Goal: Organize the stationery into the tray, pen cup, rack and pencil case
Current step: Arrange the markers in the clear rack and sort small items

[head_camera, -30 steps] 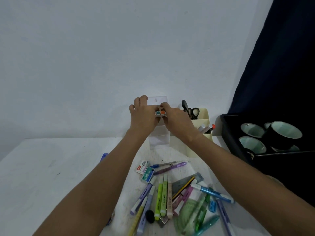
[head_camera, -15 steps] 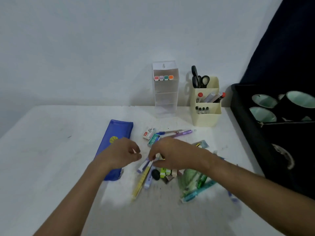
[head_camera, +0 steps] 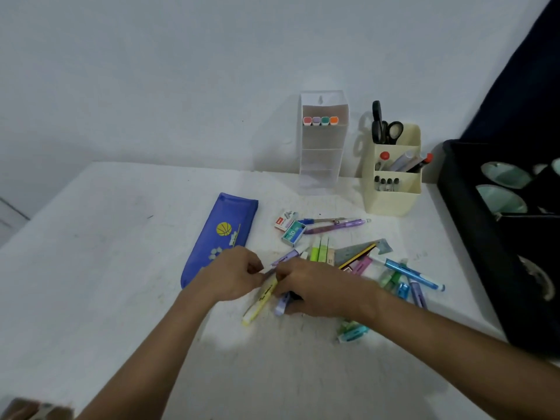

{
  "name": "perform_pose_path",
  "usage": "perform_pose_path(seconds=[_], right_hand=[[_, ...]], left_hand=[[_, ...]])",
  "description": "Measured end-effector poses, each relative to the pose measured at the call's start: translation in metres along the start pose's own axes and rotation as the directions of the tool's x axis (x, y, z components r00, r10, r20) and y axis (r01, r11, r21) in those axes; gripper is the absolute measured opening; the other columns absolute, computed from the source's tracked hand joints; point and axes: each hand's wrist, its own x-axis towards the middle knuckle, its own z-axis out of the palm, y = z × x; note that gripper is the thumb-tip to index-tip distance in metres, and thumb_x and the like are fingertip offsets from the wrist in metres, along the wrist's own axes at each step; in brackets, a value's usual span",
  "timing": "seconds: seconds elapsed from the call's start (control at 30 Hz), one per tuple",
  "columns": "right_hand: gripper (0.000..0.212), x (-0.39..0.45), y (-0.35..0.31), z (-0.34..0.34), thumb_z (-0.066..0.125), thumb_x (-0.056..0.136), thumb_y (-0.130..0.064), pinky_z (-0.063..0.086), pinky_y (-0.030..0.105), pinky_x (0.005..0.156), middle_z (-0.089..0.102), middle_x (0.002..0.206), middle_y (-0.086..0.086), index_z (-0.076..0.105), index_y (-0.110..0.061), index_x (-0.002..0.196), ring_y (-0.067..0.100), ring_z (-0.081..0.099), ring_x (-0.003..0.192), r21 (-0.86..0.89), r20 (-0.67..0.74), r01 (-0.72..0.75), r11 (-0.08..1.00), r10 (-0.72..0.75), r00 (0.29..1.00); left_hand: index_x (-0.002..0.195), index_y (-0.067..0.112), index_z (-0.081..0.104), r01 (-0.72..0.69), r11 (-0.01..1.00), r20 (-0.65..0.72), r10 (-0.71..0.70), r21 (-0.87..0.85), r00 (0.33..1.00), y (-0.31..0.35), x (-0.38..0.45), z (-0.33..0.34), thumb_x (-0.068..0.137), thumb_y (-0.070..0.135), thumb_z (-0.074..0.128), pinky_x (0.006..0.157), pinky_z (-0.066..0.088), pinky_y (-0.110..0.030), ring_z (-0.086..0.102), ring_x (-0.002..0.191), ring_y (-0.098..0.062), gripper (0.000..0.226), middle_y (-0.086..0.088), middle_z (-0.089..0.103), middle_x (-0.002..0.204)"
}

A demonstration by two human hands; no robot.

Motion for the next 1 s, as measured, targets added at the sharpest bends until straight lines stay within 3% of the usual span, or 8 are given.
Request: perform_pose_path(seconds=[0.2,0.33,0.5,0.63,0.7,0.83,0.9,1.0], right_hand=[[0.023,-0.003,0.006,0.0,0.054,0.095,-0.031,0.044,0.029,0.085,0.06,0.106,0.001,0.065,-0.016,0.108,0.016,0.052,0.099,-0.093,-0.176,0.08,0.992,-0.095,0.98],[0.023,0.001,0.013,-0.025,0.049,0.098,-0.031,0.044,0.025,0.081,0.064,0.099,-0.003,0.063,-0.014,0.107,0.011,0.052,0.09,0.085,-0.388,-0.005,0.996,0.038,0.921],[0.023,0.002,0.025,-0.071,0.053,0.097,-0.02,0.043,0.018,0.052,0.064,0.085,-0.001,0.057,-0.016,0.119,0.003,0.055,0.058,0.501,-0.656,0.033,0.865,0.355,0.666],[0.021,0.002,0.043,-0.118,0.044,0.1,-0.017,0.042,0.036,0.049,0.057,0.079,0.012,0.053,-0.027,0.117,0.016,0.048,0.057,0.629,-0.721,0.171,0.758,0.487,0.494],[0.026,0.001,0.05,-0.141,0.038,0.102,-0.015,0.042,0.033,0.05,0.051,0.075,0.01,0.051,-0.03,0.119,0.012,0.045,0.057,0.637,-0.743,0.2,0.744,0.525,0.415],[0.026,0.001,0.056,-0.166,0.036,0.102,-0.018,0.046,0.024,0.046,0.053,0.081,0.009,0.05,-0.027,0.122,0.008,0.048,0.056,0.712,-0.701,0.256,0.654,0.638,0.318],[0.023,0.003,0.059,-0.167,0.043,0.1,-0.022,0.047,0.022,0.045,0.056,0.082,0.008,0.05,-0.026,0.122,0.009,0.051,0.057,0.751,-0.661,0.258,0.608,0.69,0.295],[0.029,0.01,0.071,-0.159,0.052,0.097,-0.025,0.053,0.019,0.053,0.059,0.103,0.009,0.051,-0.024,0.126,0.014,0.059,0.072,0.715,-0.692,0.108,0.691,0.677,0.25]], left_hand=[[0.09,0.025,0.063,0.0,0.984,-0.221,-0.04,-0.178,0.974,-0.001,-0.003,-0.017,0.088,0.027,0.064,0.054,0.047,-0.015,0.062,0.059,-0.006,0.003,0.005,0.069,0.074],[0.1,0.027,0.068,-0.099,0.94,-0.356,-0.026,-0.327,0.934,0.015,-0.004,-0.039,0.089,0.027,0.064,0.067,0.055,-0.024,0.065,0.062,-0.005,0.011,0.007,0.072,0.076],[0.105,0.024,0.071,-0.259,0.934,-0.599,0.062,-0.248,0.798,0.046,0.01,-0.074,0.088,0.022,0.066,0.067,0.045,-0.005,0.064,0.078,0.001,0.018,0.012,0.067,0.09],[0.103,0.017,0.069,-0.427,0.893,-0.742,0.187,-0.146,0.644,0.088,0.018,-0.107,0.088,0.013,0.064,0.069,0.047,-0.002,0.062,0.075,0.011,0.017,0.026,0.063,0.08],[0.102,0.015,0.07,-0.484,0.872,-0.761,0.263,-0.076,0.593,0.107,0.024,-0.119,0.087,0.011,0.064,0.073,0.051,-0.009,0.064,0.074,0.005,0.016,0.019,0.067,0.084],[0.096,0.017,0.071,-0.522,0.852,-0.728,0.382,0.039,0.569,0.123,0.04,-0.12,0.086,0.014,0.065,0.075,0.056,-0.031,0.065,0.075,-0.008,0.012,0.013,0.066,0.087],[0.098,0.018,0.071,-0.524,0.85,-0.713,0.403,0.059,0.574,0.122,0.049,-0.114,0.087,0.016,0.065,0.074,0.055,-0.028,0.063,0.076,-0.008,0.013,0.01,0.067,0.091],[0.102,0.019,0.071,-0.506,0.852,-0.679,0.452,0.136,0.579,0.116,0.062,-0.106,0.089,0.02,0.064,0.071,0.046,-0.01,0.058,0.078,-0.006,0.015,0.005,0.067,0.1]])
